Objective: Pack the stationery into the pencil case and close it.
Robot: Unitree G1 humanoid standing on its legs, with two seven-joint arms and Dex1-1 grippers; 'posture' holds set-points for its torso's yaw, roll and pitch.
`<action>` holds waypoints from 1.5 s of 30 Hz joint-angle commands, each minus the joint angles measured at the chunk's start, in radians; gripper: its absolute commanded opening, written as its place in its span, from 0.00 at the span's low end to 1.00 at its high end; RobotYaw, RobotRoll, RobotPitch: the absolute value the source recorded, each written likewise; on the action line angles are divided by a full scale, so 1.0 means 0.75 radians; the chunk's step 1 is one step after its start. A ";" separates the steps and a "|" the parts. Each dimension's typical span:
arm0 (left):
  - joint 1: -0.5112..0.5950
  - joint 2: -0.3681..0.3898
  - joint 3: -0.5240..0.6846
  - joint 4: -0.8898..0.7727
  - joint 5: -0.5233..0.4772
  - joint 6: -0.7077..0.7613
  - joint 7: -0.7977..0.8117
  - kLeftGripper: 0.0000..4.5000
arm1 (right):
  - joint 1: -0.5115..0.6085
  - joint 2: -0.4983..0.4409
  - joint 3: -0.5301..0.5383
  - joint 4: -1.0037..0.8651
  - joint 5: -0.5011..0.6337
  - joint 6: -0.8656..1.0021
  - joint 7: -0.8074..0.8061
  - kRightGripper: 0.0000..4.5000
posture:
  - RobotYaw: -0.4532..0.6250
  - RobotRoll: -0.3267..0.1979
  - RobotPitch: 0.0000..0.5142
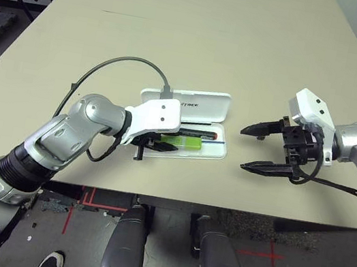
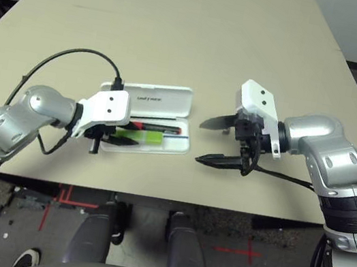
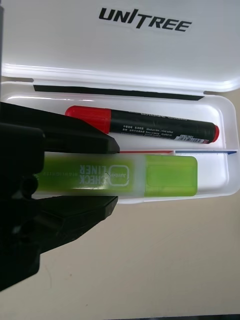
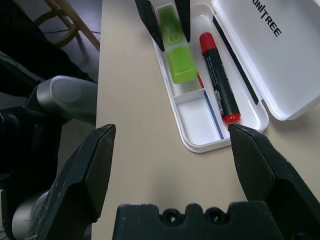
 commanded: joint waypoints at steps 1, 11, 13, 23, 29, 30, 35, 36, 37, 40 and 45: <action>0.006 -0.003 -0.015 -0.009 0.011 -0.004 -0.023 0.24 | 0.014 -0.008 0.007 -0.023 -0.002 -0.010 0.003 1.00 | 0.41 0.62 0.37; 0.055 0.065 0.121 -0.122 -0.083 0.039 -0.067 0.99 | 0.017 -0.005 0.008 -0.010 -0.005 -0.014 0.001 1.00 | 0.41 0.62 0.37; 0.094 0.114 0.237 -0.169 -0.159 0.042 -0.090 0.99 | 0.022 -0.006 0.005 -0.012 -0.002 -0.010 -0.002 1.00 | 0.42 0.62 0.37; 0.231 0.285 0.588 -0.281 -0.428 0.101 -0.138 0.99 | 0.053 -0.022 -0.002 -0.002 0.022 0.039 0.012 1.00 | 0.43 0.62 0.37; 0.223 0.268 0.558 -0.287 -0.442 0.108 -0.097 0.99 | 0.053 -0.107 -0.010 -0.049 -0.012 0.223 -0.081 1.00 | 0.42 0.62 0.37; 0.218 0.264 0.547 -0.283 -0.440 0.105 -0.094 0.99 | 0.047 -0.110 -0.036 -0.070 0.013 0.287 -0.118 1.00 | 0.41 0.62 0.37; 0.191 0.236 0.480 -0.242 -0.413 0.068 -0.092 0.99 | -0.013 -0.024 -0.176 -0.111 0.027 0.558 -0.455 1.00 | 0.37 0.62 0.38; 0.182 0.232 0.467 -0.229 -0.407 0.060 -0.093 0.99 | -0.034 0.005 -0.200 -0.112 0.009 0.618 -0.546 1.00 | 0.37 0.62 0.38; 0.170 0.228 0.458 -0.216 -0.402 0.054 -0.096 0.99 | -0.052 0.032 -0.223 -0.117 -0.005 0.671 -0.628 1.00 | 0.36 0.62 0.38; 0.140 0.223 0.440 -0.175 -0.393 0.033 -0.104 0.99 | -0.098 0.124 -0.301 -0.151 -0.019 0.862 -0.840 1.00 | 0.34 0.62 0.38; 0.101 0.222 0.403 -0.116 -0.372 -0.017 -0.131 0.99 | -0.111 0.285 -0.396 -0.191 -0.073 1.070 -1.135 1.00 | 0.31 0.62 0.37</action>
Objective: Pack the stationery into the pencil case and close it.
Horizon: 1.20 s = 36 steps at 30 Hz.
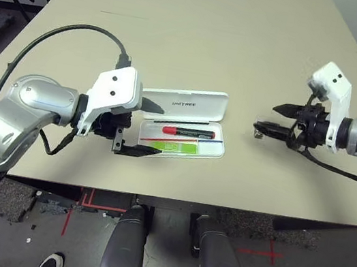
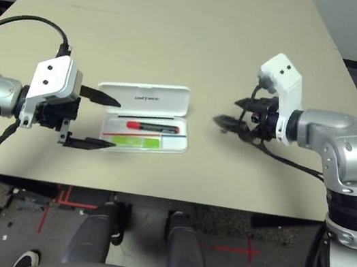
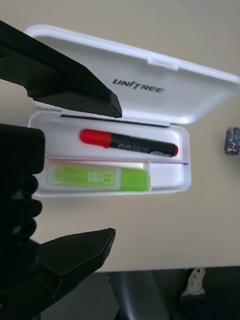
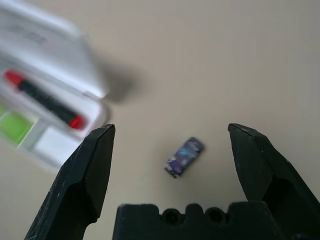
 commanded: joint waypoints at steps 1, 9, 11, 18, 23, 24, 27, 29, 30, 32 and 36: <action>-0.027 -0.006 -0.049 0.040 0.030 -0.041 -0.034 0.99 | 0.027 0.094 -0.057 -0.035 -0.044 0.107 -0.180 1.00 | 0.31 0.62 0.37; -0.052 0.011 -0.060 0.078 0.064 -0.062 -0.033 0.99 | 0.018 0.383 -0.073 -0.006 -0.140 0.100 -0.492 1.00 | 0.31 0.62 0.36; -0.046 0.017 -0.050 0.070 0.059 -0.056 -0.032 0.99 | 0.032 0.408 -0.056 0.001 -0.149 0.090 -0.517 1.00 | 0.31 0.62 0.36; -0.029 0.025 -0.044 0.032 0.047 -0.033 -0.017 0.99 | 0.070 0.413 -0.009 0.075 -0.152 0.072 -0.521 1.00 | 0.35 0.62 0.37; -0.015 0.027 -0.041 0.011 0.047 -0.018 -0.007 0.99 | 0.113 0.418 0.009 0.121 -0.150 0.045 -0.516 1.00 | 0.35 0.62 0.38; -0.013 0.027 -0.040 0.008 0.047 -0.016 -0.006 0.99 | 0.120 0.422 0.015 0.130 -0.149 0.041 -0.516 1.00 | 0.35 0.62 0.38; -0.015 0.025 -0.040 0.007 0.048 -0.012 -0.005 0.99 | 0.129 0.426 0.035 0.149 -0.148 0.026 -0.512 1.00 | 0.36 0.62 0.38; -0.018 0.025 -0.042 0.011 0.051 -0.015 -0.005 0.99 | 0.124 0.431 0.049 0.161 -0.150 0.012 -0.510 1.00 | 0.36 0.62 0.38; -0.019 0.025 -0.042 0.014 0.053 -0.017 -0.005 1.00 | 0.119 0.433 0.055 0.165 -0.151 0.004 -0.509 0.96 | 0.36 0.62 0.38; -0.022 0.024 -0.042 0.023 0.054 -0.018 -0.005 1.00 | 0.113 0.432 0.065 0.173 -0.155 -0.010 -0.503 0.86 | 0.36 0.62 0.38; -0.024 0.034 -0.045 0.037 0.065 -0.022 -0.010 1.00 | 0.109 0.416 0.081 0.176 -0.156 -0.025 -0.479 0.53 | 0.36 0.62 0.37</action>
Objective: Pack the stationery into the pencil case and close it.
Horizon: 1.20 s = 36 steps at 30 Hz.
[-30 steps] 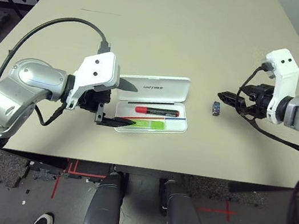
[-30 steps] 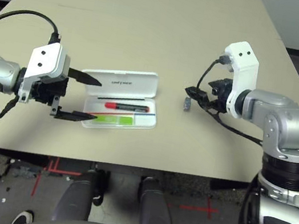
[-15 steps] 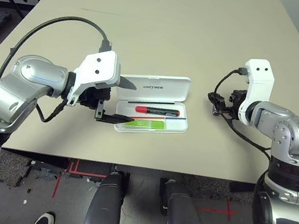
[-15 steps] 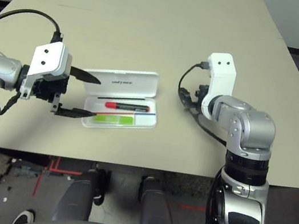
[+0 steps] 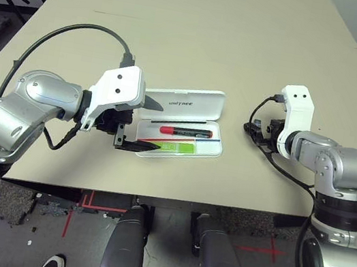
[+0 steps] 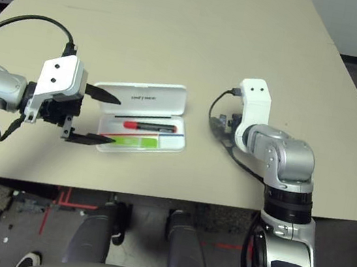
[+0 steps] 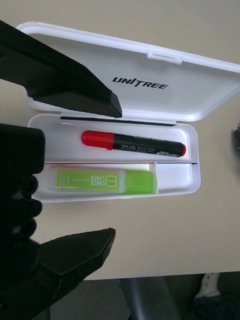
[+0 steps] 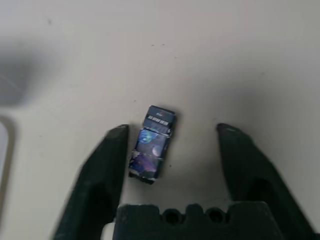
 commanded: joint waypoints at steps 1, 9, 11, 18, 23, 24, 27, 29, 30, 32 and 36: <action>-0.002 0.024 0.008 0.000 0.019 0.000 -0.003 1.00 | 0.010 -0.006 0.052 0.016 0.016 0.009 0.036 0.44 | 0.36 0.62 0.37; -0.010 0.021 0.005 0.001 0.022 0.002 -0.003 1.00 | -0.002 -0.123 0.109 -0.023 0.038 -0.017 0.157 0.07 | 0.36 0.62 0.37; -0.014 0.023 0.007 0.006 0.025 0.003 -0.002 1.00 | -0.006 -0.175 0.147 -0.036 0.046 -0.049 0.220 0.07 | 0.36 0.62 0.36; -0.013 0.053 0.028 0.036 0.034 -0.008 -0.012 1.00 | -0.033 -0.424 0.293 -0.057 0.057 -0.260 0.531 0.07 | 0.36 0.62 0.36; -0.002 0.067 0.038 0.029 0.028 -0.002 -0.016 1.00 | -0.069 -0.567 0.337 0.000 0.050 -0.544 0.806 0.07 | 0.36 0.62 0.36; 0.000 0.070 0.040 0.024 0.026 0.002 -0.016 1.00 | -0.076 -0.592 0.344 0.014 0.050 -0.609 0.876 0.07 | 0.36 0.62 0.36; 0.007 0.073 0.044 0.015 0.022 0.011 -0.012 1.00 | -0.101 -0.650 0.362 0.031 0.076 -0.744 1.088 0.07 | 0.36 0.62 0.36; 0.014 0.074 0.046 0.008 0.020 0.014 -0.009 1.00 | -0.107 -0.660 0.371 0.023 0.098 -0.804 1.192 0.07 | 0.37 0.62 0.36; 0.017 0.075 0.047 0.004 0.020 0.016 -0.008 1.00 | -0.105 -0.660 0.375 0.012 0.108 -0.821 1.232 0.07 | 0.37 0.62 0.36; 0.021 0.076 0.050 0.001 0.021 0.020 -0.006 1.00 | -0.098 -0.648 0.379 -0.011 0.126 -0.843 1.286 0.07 | 0.38 0.62 0.36; 0.025 0.082 0.050 -0.007 0.026 0.031 -0.003 1.00 | -0.097 -0.586 0.402 -0.020 0.108 -0.911 1.312 0.07 | 0.38 0.62 0.36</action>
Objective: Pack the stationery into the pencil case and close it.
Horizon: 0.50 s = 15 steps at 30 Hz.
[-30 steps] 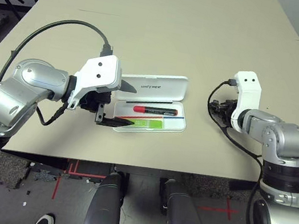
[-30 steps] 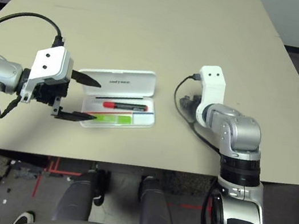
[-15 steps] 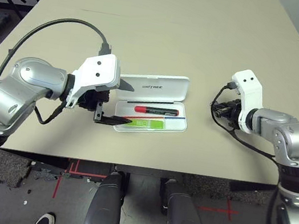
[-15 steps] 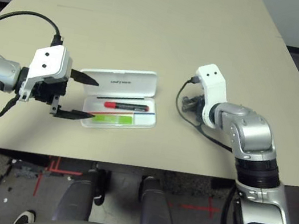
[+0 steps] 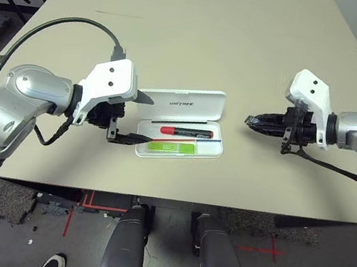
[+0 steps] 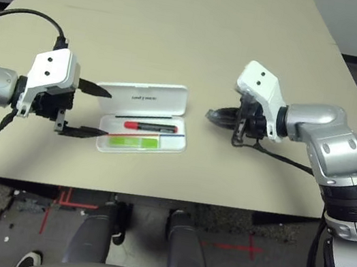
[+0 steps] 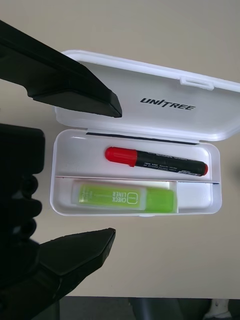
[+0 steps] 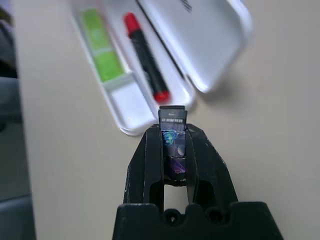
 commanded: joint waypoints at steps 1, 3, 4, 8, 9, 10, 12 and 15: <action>0.016 0.024 0.011 -0.040 0.001 0.019 -0.001 1.00 | 0.006 0.037 0.065 -0.026 -0.021 -0.077 0.042 0.07 | 0.38 0.62 0.36; 0.018 0.022 0.009 -0.047 0.001 0.024 0.001 1.00 | 0.001 0.052 0.096 -0.024 -0.038 -0.120 0.069 0.07 | 0.38 0.62 0.35; 0.018 0.020 0.008 -0.047 0.001 0.026 0.002 1.00 | -0.005 0.058 0.110 -0.018 -0.048 -0.143 0.082 0.07 | 0.38 0.62 0.35; 0.024 0.016 0.001 -0.044 0.011 0.023 0.006 1.00 | -0.025 0.086 0.161 -0.001 -0.087 -0.201 0.119 0.07 | 0.39 0.62 0.35; 0.026 0.015 0.001 -0.046 0.011 0.023 0.007 1.00 | -0.028 0.092 0.170 0.005 -0.097 -0.213 0.123 0.07 | 0.39 0.62 0.35; 0.029 0.014 0.002 -0.050 0.010 0.025 0.010 1.00 | -0.032 0.100 0.186 0.013 -0.114 -0.233 0.129 0.07 | 0.39 0.62 0.35; 0.033 0.013 0.003 -0.056 0.010 0.028 0.014 1.00 | -0.036 0.113 0.205 0.029 -0.141 -0.262 0.137 0.07 | 0.39 0.62 0.35; 0.040 0.012 0.003 -0.061 0.008 0.031 0.022 1.00 | -0.046 0.150 0.227 0.071 -0.190 -0.304 0.120 0.07 | 0.40 0.62 0.35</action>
